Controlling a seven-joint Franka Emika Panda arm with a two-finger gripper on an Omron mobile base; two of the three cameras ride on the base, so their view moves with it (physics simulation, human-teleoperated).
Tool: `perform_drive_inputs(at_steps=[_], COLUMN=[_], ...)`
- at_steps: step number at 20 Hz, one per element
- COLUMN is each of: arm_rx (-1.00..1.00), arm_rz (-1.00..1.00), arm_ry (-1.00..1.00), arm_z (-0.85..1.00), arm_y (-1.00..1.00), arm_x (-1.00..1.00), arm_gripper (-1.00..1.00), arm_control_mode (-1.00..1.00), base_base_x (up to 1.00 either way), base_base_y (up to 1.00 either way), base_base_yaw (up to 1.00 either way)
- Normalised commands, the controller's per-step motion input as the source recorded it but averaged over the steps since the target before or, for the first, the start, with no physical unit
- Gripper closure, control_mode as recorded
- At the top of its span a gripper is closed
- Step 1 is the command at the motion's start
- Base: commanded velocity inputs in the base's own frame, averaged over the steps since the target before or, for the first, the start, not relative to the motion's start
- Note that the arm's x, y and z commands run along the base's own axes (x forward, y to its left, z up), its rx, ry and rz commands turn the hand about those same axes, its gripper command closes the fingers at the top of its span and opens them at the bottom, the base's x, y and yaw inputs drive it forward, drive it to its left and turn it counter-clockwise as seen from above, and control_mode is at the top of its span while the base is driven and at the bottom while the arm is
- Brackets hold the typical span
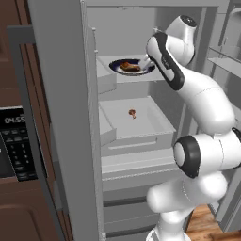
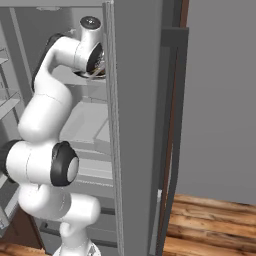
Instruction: Transport the chicken drumstick from the fridge to the microwave and turn on the microwave.
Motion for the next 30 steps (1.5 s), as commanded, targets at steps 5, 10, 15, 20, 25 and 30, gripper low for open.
perform_drive_inputs(at_steps=[5,10,15,20,25,30], arm_rx=[0.00,0.00,0.00,0.00,0.00,0.00], arm_rz=[0.07,0.03,0.00,0.00,0.03,0.06], arm_ry=[0.00,0.00,0.00,0.05,0.08,0.00], arm_z=[0.00,0.00,-0.04,-0.21,-0.28,-0.01], arm_y=[0.01,0.00,0.01,0.07,0.05,0.01], arm_x=[0.58,0.51,0.42,0.39,0.33,0.36], arm_gripper=[-1.00,-1.00,-1.00,-1.00,-1.00,-1.00], arm_control_mode=[-1.00,-1.00,-1.00,-1.00,-1.00,-1.00], base_base_x=[0.00,0.00,0.00,0.00,0.00,0.00], base_base_y=[0.00,0.00,0.00,0.00,0.00,0.00], base_base_yaw=[0.00,0.00,0.00,0.00,0.00,0.00])
